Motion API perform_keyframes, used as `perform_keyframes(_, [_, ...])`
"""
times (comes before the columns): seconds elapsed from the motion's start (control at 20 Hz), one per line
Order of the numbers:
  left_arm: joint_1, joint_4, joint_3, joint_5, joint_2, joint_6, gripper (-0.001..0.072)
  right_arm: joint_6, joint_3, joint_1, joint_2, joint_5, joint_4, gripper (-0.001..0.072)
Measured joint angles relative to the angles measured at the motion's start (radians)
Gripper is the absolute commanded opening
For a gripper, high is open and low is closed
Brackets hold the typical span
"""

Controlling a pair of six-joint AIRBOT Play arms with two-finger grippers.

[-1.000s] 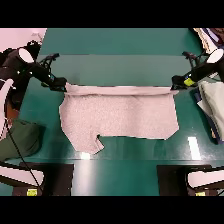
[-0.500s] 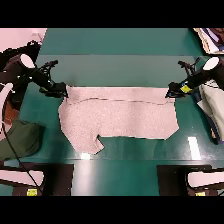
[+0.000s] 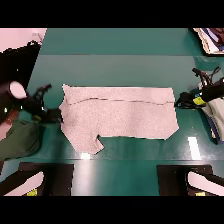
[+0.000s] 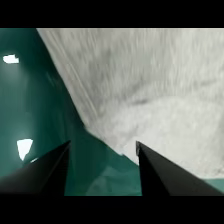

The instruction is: Fold the shirts.

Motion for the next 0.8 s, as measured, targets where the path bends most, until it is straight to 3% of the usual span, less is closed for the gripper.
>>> perform_keyframes(0.25, [0.0, -0.12, -0.267, 0.089, 0.132, -0.018, 0.0489, -0.003, -0.07, -0.008, 0.095, -0.021, 0.002, 0.0267])
perform_keyframes(0.55, [0.0, -0.215, -0.349, 0.203, 0.164, -0.025, 0.0484, -0.003, -0.086, -0.009, 0.138, 0.0, 0.002, 0.0267])
perform_keyframes(0.6, [0.0, -0.227, -0.355, 0.22, 0.166, -0.024, 0.037, -0.003, -0.087, -0.009, 0.14, 0.008, 0.002, 0.0267])
perform_keyframes(0.65, [0.0, -0.231, -0.362, 0.239, 0.167, -0.018, 0.0204, -0.003, -0.087, -0.009, 0.142, 0.017, 0.002, 0.0267])
perform_keyframes(0.7, [0.0, -0.233, -0.367, 0.257, 0.165, -0.008, 0.0115, -0.003, -0.088, -0.009, 0.143, 0.024, 0.002, 0.0267])
perform_keyframes(0.8, [0.0, -0.242, -0.372, 0.272, 0.166, 0.013, 0.0114, -0.003, -0.089, -0.01, 0.145, 0.036, -0.002, 0.0267])
